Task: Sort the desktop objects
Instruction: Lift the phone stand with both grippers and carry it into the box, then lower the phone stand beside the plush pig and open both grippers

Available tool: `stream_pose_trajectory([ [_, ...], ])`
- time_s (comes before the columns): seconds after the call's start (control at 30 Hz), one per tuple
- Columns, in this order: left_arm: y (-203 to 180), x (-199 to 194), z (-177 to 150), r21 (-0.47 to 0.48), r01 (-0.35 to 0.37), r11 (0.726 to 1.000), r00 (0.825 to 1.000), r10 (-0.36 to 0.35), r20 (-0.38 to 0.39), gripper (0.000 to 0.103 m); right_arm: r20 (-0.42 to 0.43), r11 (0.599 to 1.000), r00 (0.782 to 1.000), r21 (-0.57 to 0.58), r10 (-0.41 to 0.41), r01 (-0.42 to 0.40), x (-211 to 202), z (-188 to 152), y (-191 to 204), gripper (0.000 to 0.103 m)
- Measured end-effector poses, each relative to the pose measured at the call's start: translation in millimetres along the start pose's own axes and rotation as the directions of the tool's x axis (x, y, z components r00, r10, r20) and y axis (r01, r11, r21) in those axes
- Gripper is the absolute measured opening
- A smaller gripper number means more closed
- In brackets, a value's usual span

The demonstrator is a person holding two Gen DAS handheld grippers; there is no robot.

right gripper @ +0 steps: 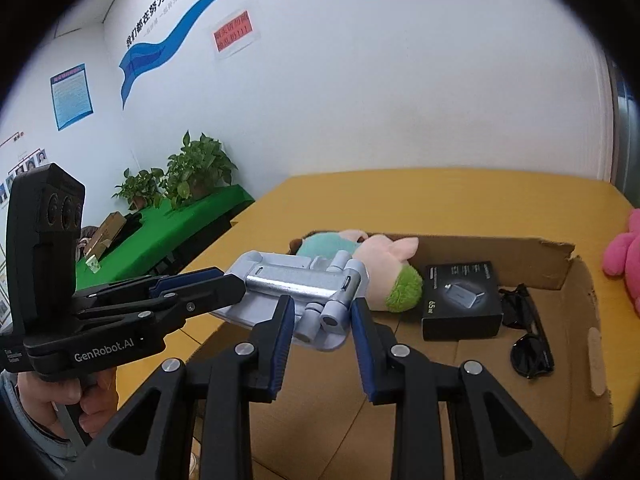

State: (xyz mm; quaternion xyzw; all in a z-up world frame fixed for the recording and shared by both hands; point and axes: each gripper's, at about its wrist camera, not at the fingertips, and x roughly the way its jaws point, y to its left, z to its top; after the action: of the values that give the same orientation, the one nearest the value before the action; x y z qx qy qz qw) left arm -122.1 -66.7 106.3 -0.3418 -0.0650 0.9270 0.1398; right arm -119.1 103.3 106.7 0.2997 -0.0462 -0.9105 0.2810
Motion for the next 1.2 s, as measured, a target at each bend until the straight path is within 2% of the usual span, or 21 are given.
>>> stream_pose_trajectory([
  [0.2, 32.6, 46.2, -13.7, -0.061, -0.024, 0.998, 0.992, 0.016, -0.122, 0.032, -0.151, 0.995, 0.987, 0.090, 0.049, -0.035, 63.2, -9.6, -19.5, 0.029],
  [0.3, 43.9, 66.6, -15.9, -0.080, -0.039, 0.996, 0.983, 0.023, -0.184, 0.032, -0.247, 0.993, 0.967, 0.115, 0.057, -0.029, 92.1, -10.1, -26.0, 0.029],
  [0.53, 56.3, 107.2, -24.7, -0.069, -0.114, 0.991, 0.939, 0.085, -0.334, 0.032, -0.443, 0.978, 0.889, 0.206, 0.115, -0.024, 151.6, -24.5, -46.0, 0.028],
  [0.67, 55.7, 120.0, -26.8, -0.033, -0.150, 0.988, 0.912, 0.126, -0.390, 0.031, -0.519, 0.970, 0.843, 0.243, 0.142, -0.014, 171.4, -40.8, -50.0, 0.028],
  [0.7, 55.5, 121.9, -26.7, -0.029, -0.157, 0.987, 0.907, 0.132, -0.399, 0.031, -0.527, 0.971, 0.839, 0.240, 0.138, -0.009, 173.1, -42.6, -49.7, 0.028],
  [0.77, 55.4, 124.4, -25.8, -0.019, -0.172, 0.985, 0.899, 0.149, -0.411, 0.031, -0.522, 0.966, 0.840, 0.256, 0.149, -0.012, 173.3, -42.8, -51.7, 0.028],
  [0.8, 54.3, 125.5, -26.3, -0.001, -0.185, 0.983, 0.893, 0.168, -0.417, 0.023, -0.523, 0.964, 0.838, 0.266, 0.155, -0.013, 173.5, -43.4, -53.3, 0.027],
  [0.87, 52.5, 126.9, -27.7, 0.037, -0.218, 0.975, 0.881, 0.213, -0.422, 0.023, -0.524, 0.966, 0.840, 0.258, 0.141, -0.001, 171.6, -44.0, -53.7, 0.028],
  [0.93, 54.1, 122.7, -26.2, 0.024, -0.218, 0.976, 0.887, 0.209, -0.412, 0.023, -0.503, 0.971, 0.856, 0.238, 0.121, 0.003, 162.0, -40.9, -51.7, 0.029],
  [0.97, 54.7, 118.7, -25.1, 0.016, -0.222, 0.975, 0.893, 0.210, -0.397, 0.023, -0.481, 0.975, 0.871, 0.223, 0.102, 0.009, 151.4, -35.4, -49.9, 0.032],
  [1.03, 53.1, 101.0, -20.6, 0.000, -0.232, 0.973, 0.914, 0.218, -0.341, 0.023, -0.416, 0.987, 0.909, 0.153, 0.015, 0.053, 122.4, -24.2, -44.5, 0.049],
  [1.07, 49.9, 90.0, -17.6, 0.001, -0.239, 0.971, 0.925, 0.228, -0.304, 0.024, -0.370, 0.990, 0.928, 0.115, -0.033, 0.081, 105.6, -17.8, -43.4, 0.064],
  [1.1, 46.1, 73.7, -15.0, 0.011, -0.243, 0.970, 0.939, 0.238, -0.248, 0.026, -0.323, 0.991, 0.944, 0.090, -0.069, 0.103, 87.4, -15.5, -40.5, 0.075],
  [1.17, 25.9, 34.1, -11.4, 0.050, -0.255, 0.966, 0.961, 0.259, -0.098, 0.042, -0.196, 0.987, 0.970, 0.046, -0.143, 0.155, 36.4, -14.6, -30.6, 0.080],
  [1.2, 13.7, 12.5, -12.2, 0.068, -0.269, 0.961, 0.963, 0.270, -0.017, 0.061, -0.149, 0.984, 0.974, 0.023, -0.172, 0.178, 17.1, -16.4, -25.6, 0.081],
])
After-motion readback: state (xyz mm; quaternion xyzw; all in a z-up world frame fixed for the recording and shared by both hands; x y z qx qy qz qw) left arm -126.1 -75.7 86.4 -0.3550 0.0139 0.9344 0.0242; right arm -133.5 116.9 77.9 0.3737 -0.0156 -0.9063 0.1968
